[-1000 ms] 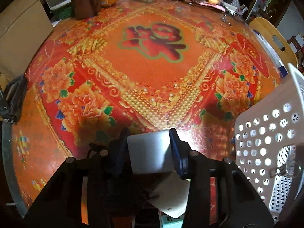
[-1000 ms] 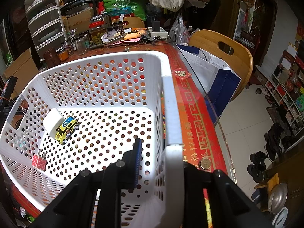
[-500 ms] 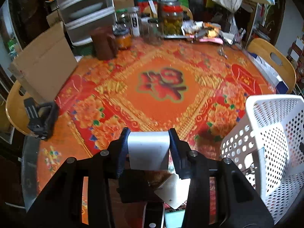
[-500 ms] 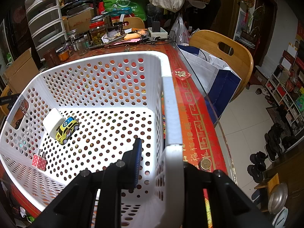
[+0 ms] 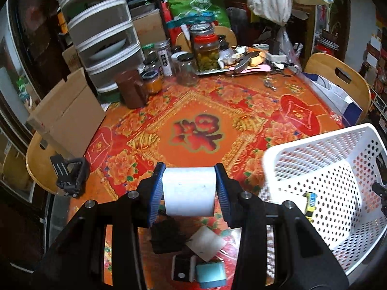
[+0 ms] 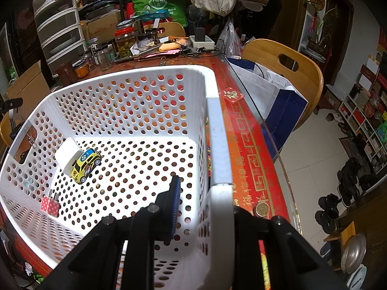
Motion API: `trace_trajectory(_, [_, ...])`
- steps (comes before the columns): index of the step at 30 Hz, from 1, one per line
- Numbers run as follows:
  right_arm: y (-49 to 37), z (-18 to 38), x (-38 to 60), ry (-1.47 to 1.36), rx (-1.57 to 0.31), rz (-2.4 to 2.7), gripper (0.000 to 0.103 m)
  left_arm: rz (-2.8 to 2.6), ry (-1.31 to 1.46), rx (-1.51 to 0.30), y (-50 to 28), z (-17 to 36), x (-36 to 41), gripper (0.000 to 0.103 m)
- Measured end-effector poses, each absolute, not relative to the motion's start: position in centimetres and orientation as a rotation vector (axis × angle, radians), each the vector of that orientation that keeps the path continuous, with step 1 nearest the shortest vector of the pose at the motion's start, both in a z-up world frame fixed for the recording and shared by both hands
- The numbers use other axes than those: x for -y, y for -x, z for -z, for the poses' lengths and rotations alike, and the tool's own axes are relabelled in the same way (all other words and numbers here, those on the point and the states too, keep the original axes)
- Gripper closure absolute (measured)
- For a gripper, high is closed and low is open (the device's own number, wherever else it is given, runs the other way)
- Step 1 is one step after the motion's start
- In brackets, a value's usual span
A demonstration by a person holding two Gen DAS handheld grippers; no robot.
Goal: Organize rigid objects
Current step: 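Carry the white flat box with the left tool into the basket and release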
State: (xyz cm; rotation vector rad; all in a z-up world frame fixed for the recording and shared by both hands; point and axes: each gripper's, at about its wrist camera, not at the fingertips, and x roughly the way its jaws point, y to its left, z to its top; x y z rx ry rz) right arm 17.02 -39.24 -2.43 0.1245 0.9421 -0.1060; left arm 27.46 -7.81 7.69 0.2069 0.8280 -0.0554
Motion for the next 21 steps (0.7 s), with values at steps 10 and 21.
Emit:
trace_trajectory(10, [-17.0, 2.4, 39.2, -0.125, -0.942, 0.107, 0.082, 0.172, -0.319, -0.803, -24.2, -9.0, 17.1, 0.065])
trace_trajectory(21, [-17.0, 2.4, 39.2, -0.125, -0.941, 0.105, 0.082, 0.244, -0.472, -0.874, -23.0, -4.6, 25.7, 0.065])
